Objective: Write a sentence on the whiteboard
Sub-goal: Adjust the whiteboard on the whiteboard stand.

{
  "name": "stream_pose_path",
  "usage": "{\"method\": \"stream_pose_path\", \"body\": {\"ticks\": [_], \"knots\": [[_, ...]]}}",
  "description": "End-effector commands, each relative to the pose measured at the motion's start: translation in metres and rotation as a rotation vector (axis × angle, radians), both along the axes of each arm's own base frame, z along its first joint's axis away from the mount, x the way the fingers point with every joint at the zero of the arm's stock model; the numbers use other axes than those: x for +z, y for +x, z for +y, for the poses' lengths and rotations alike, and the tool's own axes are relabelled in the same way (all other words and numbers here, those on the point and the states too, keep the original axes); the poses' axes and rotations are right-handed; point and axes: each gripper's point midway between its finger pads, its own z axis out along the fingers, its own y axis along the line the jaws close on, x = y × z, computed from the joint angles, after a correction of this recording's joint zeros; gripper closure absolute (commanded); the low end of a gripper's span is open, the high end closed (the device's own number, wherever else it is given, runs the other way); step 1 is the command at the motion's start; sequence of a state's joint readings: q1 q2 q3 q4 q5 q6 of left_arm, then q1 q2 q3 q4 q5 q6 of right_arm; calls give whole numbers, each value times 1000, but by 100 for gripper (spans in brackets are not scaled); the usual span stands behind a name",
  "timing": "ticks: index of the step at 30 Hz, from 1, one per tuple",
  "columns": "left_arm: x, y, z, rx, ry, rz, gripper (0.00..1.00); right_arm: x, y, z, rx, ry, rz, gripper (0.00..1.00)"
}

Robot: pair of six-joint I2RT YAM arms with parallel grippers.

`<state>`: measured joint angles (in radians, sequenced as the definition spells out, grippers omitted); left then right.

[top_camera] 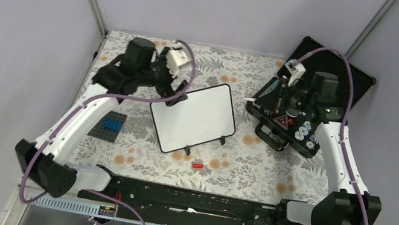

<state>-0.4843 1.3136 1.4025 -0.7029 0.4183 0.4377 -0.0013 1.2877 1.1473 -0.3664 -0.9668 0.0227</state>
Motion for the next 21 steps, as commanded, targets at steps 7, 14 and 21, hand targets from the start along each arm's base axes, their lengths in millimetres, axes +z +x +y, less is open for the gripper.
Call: {"method": "stream_pose_path", "body": {"ticks": [7,14,21], "knots": [[13,3,73,366,-428,256,1,-5,-17,81,172,-224,-164,100],[-8,13,112,425,-548,378,1,-12,-27,144,270,-286,-272,100],[-37,-3,97,249,-533,522,14,-4,-34,199,329,-245,-391,100]]}}
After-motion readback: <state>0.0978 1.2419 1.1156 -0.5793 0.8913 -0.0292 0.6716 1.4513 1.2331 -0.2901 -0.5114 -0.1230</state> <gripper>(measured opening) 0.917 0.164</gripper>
